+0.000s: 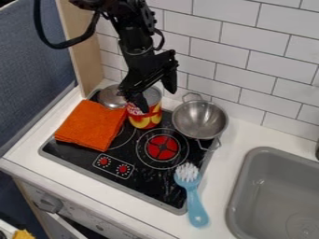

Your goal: Move the blue brush to the bottom right of the orange cloth

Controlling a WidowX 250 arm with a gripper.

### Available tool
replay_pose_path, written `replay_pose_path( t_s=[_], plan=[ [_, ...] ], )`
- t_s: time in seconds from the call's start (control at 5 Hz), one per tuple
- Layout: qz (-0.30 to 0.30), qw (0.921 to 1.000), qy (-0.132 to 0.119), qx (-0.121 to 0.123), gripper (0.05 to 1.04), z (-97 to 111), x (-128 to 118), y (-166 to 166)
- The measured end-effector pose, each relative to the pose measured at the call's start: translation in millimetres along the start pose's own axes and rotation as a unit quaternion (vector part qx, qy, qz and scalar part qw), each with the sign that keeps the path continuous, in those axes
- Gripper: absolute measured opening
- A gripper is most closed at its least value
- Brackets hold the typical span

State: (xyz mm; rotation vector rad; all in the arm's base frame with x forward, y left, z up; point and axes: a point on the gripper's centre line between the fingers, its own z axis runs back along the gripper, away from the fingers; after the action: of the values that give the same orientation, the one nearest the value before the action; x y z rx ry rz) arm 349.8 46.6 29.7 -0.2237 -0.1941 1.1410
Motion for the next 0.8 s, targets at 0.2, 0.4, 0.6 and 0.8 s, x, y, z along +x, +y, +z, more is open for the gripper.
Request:
replay_pose_path(
  t_s=[0.2,0.4,0.6,0.8],
  plan=[
    [0.002,0.9999,0.007,0.01,1.001,-8,-2,4],
    [-0.048,0.9982,0.003,0.035,1.001,-14,-20,4],
    [-0.084,0.9944,-0.022,0.06,1.001,-13,-39,5],
    [-0.122,0.9902,-0.038,0.057,1.001,-5,-60,9]
  ],
)
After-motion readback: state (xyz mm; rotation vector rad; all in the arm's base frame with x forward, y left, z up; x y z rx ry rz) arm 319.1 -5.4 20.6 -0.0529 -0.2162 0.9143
